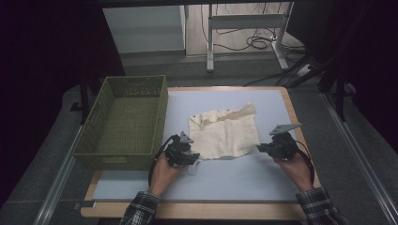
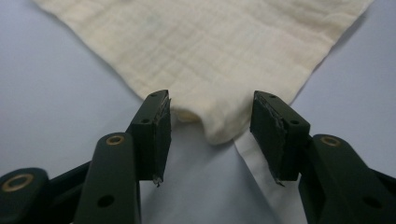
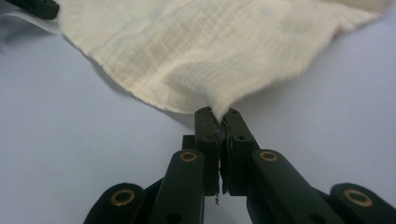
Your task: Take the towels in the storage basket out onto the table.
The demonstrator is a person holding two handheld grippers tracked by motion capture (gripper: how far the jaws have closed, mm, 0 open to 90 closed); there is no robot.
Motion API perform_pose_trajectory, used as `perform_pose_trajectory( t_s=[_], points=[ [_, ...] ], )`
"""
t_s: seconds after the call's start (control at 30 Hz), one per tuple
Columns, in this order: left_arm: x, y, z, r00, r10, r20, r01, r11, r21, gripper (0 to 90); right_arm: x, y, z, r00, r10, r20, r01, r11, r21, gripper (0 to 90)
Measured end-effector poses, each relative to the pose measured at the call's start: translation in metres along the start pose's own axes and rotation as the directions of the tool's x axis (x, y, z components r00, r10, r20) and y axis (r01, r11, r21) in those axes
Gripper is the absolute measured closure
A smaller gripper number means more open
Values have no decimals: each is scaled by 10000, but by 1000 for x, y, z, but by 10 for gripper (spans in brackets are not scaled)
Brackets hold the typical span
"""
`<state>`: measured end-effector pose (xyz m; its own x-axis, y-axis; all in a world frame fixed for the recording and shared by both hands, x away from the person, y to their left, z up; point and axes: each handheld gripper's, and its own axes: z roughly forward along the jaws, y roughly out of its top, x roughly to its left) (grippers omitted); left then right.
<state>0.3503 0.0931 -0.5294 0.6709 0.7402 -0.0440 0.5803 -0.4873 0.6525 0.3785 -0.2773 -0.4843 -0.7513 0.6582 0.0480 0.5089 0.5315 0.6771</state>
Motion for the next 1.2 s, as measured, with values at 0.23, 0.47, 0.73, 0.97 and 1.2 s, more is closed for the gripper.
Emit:
perform_pose_trajectory(
  t_s=[0.23,0.47,0.73,0.97,1.2],
  points=[
    [-1,-2,-1,9986,104,513,-101,9999,-73,854,-14,-34,-17,9984,515,224,-516,9987,42,864],
    [-13,-8,-18,9969,230,749,-225,9997,-76,858,-3,-47,-29,9996,262,107,-262,9997,31,864],
    [-35,-29,-35,9890,302,1445,-337,9992,215,852,23,-76,-41,9995,188,-246,-187,9998,39,862],
    [-46,-36,-45,9906,657,1203,-666,9978,29,676,40,-103,-51,9979,510,-390,-507,9987,85,795],
    [-28,2,-37,9938,539,968,-503,9980,-395,655,32,-83,-63,9992,392,5,-391,9978,-541,784]
  ],
)
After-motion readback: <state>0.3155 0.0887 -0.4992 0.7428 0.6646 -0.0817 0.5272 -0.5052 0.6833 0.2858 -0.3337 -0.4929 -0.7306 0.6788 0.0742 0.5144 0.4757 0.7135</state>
